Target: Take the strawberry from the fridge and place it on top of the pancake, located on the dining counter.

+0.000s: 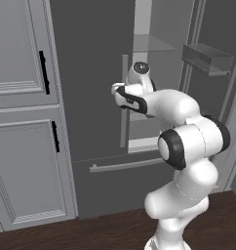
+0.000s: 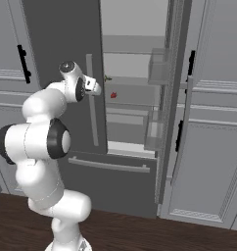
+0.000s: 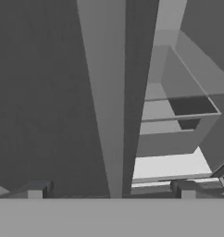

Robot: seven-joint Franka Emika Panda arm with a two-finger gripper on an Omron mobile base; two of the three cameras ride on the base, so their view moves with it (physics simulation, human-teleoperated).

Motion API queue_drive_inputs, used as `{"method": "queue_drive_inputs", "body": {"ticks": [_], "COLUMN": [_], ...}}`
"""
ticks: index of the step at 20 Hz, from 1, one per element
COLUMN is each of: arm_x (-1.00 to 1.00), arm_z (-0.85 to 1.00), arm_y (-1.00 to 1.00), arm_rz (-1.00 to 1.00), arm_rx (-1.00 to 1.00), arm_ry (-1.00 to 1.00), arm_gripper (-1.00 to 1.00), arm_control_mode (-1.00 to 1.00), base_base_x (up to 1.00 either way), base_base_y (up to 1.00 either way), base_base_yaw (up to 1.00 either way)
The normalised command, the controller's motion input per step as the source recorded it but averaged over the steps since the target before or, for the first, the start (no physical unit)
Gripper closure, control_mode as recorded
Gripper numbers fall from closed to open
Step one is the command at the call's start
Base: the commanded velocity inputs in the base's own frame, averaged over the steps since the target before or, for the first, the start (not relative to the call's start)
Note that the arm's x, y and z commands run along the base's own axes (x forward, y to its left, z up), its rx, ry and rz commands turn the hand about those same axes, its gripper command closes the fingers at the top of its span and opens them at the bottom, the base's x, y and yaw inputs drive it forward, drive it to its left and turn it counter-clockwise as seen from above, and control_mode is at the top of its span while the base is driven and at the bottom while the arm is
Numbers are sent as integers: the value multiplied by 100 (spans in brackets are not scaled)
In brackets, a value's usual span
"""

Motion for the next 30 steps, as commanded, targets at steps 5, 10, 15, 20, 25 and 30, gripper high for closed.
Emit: {"method": "queue_drive_inputs", "body": {"ticks": [5, 10, 15, 20, 25, 30], "arm_x": [22, 23, 57, 56, 54, 47], "arm_z": [8, 0, -1, -14, -5, -2], "arm_y": [-12, -1, 0, 0, 0, 2], "arm_rz": [0, -2, -2, -2, 0, 0], "arm_rx": [-8, 0, 0, -1, 0, 0], "arm_ry": [-1, -5, -10, -11, -6, -14], "arm_gripper": [-100, -100, -100, -100, -100, -100], "arm_control_mode": [-100, -100, -100, -100, -100, -100], "base_base_x": [0, 0, 0, 0, 0, 0], "base_base_y": [0, 0, 0, 0, 0, 0], "base_base_yaw": [0, 0, 0, 0, 0, 0]}}
